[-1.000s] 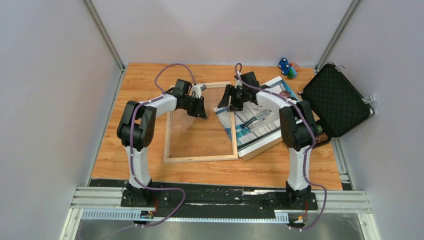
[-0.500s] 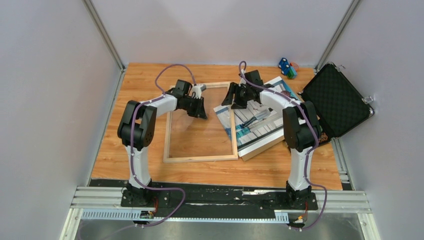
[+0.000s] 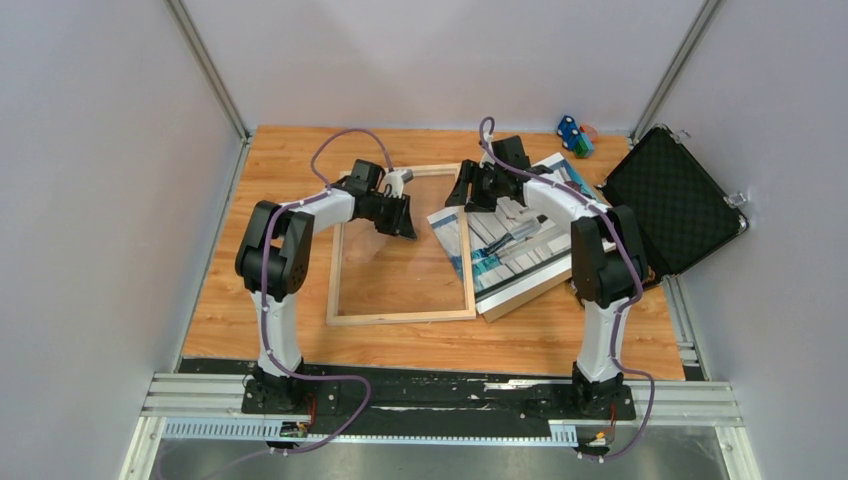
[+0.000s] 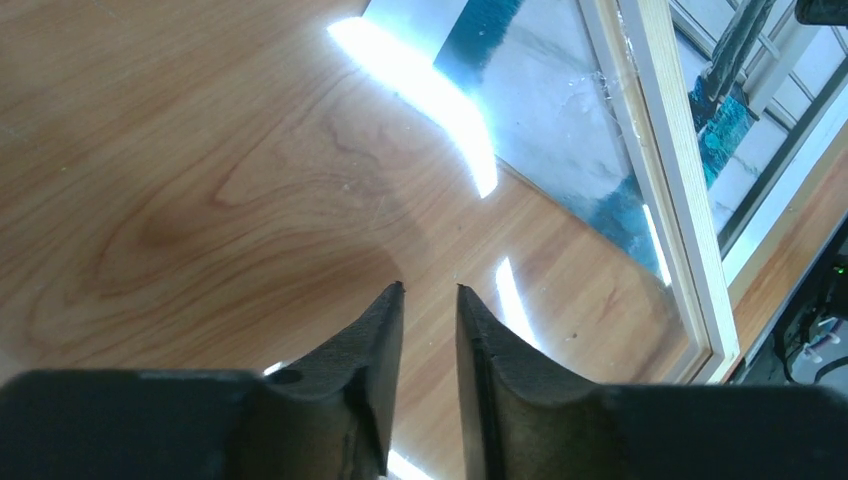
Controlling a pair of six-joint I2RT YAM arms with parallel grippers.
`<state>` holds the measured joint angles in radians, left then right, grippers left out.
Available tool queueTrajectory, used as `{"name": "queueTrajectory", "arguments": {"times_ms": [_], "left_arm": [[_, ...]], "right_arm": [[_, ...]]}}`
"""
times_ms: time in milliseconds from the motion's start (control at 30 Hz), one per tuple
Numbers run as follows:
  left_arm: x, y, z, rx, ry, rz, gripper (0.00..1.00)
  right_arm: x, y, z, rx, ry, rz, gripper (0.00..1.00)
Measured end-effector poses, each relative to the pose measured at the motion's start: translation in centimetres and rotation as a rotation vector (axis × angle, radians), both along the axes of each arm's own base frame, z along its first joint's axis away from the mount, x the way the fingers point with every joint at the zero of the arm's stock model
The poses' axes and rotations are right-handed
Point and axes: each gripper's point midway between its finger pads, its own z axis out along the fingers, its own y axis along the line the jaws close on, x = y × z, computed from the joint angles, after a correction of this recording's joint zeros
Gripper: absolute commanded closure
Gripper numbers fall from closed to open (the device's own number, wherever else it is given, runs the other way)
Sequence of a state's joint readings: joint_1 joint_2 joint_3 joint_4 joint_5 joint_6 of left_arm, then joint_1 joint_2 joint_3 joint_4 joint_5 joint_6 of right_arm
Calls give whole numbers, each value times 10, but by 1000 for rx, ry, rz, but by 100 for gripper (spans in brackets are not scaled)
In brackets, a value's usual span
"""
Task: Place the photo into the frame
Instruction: Place the photo frame item in the photo frame, then move the photo frame to the center of the board.
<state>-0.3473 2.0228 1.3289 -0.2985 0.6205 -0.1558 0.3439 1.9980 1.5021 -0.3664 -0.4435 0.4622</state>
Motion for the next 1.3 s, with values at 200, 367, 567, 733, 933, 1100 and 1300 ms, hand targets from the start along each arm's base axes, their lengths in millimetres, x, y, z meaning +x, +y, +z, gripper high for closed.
{"name": "queueTrajectory", "arguments": {"times_ms": [200, 367, 567, 733, 933, 1100, 1300], "left_arm": [[-2, -2, 3, -10, 7, -10, 30], [2, -3, 11, -4, -10, -11, 11], [5, 8, 25, 55, -68, 6, 1], [7, 20, 40, 114, -132, 9, 0], [9, 42, 72, 190, -249, 13, 0], [13, 81, 87, 270, -302, 81, 0], [11, 153, 63, 387, -219, 221, 0]], "right_arm": [[2, -3, 5, -24, -46, 23, 43], [0, -10, 15, -62, -112, 37, 44], [-7, -20, 6, -114, -145, 59, 47], [-19, -25, -13, -140, -111, 80, 48], [-27, -26, -22, -148, -93, 97, 50], [-38, -19, -30, -143, -73, 127, 51], [-50, -4, -42, -142, -45, 172, 52]]}}
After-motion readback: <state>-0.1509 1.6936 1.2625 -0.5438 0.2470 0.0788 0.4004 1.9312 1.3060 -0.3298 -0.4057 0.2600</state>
